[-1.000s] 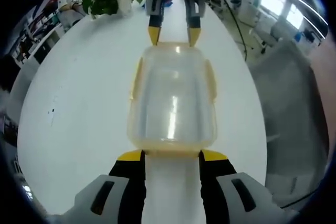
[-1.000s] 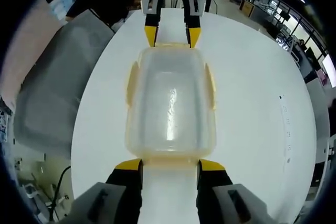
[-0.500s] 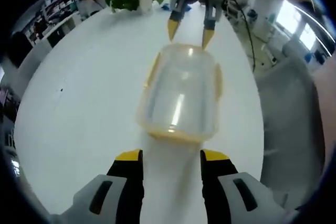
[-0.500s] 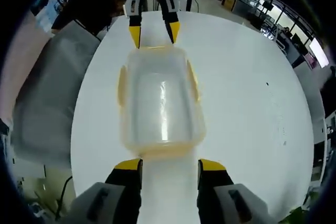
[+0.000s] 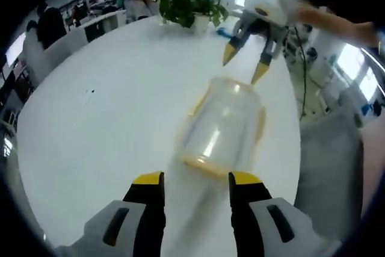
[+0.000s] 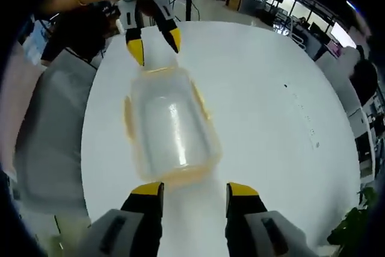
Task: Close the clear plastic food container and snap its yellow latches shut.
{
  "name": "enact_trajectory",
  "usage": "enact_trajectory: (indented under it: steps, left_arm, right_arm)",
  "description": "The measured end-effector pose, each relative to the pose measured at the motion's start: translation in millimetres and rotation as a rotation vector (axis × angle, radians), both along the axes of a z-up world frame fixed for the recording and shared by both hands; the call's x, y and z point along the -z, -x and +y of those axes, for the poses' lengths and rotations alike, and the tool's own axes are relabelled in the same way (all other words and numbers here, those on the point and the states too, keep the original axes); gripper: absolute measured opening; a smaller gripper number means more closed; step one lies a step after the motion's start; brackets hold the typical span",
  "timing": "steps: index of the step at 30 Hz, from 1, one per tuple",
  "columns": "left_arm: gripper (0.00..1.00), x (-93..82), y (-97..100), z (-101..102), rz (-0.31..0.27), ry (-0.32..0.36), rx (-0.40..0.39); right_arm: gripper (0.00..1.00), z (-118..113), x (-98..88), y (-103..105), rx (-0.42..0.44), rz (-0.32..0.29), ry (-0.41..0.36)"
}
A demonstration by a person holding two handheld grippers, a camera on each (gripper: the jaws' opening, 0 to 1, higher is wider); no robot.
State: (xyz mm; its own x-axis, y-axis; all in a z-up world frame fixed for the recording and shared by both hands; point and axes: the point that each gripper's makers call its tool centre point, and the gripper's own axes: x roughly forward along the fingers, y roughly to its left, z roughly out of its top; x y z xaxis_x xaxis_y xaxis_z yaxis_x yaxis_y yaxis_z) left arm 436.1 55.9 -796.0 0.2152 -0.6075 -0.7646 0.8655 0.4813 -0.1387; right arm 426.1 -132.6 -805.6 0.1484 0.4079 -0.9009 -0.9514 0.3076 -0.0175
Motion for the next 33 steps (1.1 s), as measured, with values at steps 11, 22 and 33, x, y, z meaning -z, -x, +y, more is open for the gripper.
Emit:
enact_trajectory:
  steps: [11, 22, 33]
  left_arm:
    - [0.41, 7.7, 5.4, -8.1, 0.043, 0.061, -0.118]
    - [0.41, 13.4, 9.9, -15.3, 0.109, 0.127, -0.184]
    - [0.41, 22.5, 11.4, -15.7, 0.149, 0.146, -0.233]
  right_arm:
    - [0.39, 10.2, -2.4, 3.5, 0.154, 0.042, -0.098]
    - [0.38, 16.1, 6.2, 10.2, 0.3, 0.137, -0.166]
    - [0.36, 19.7, 12.4, 11.9, 0.379, 0.192, -0.207]
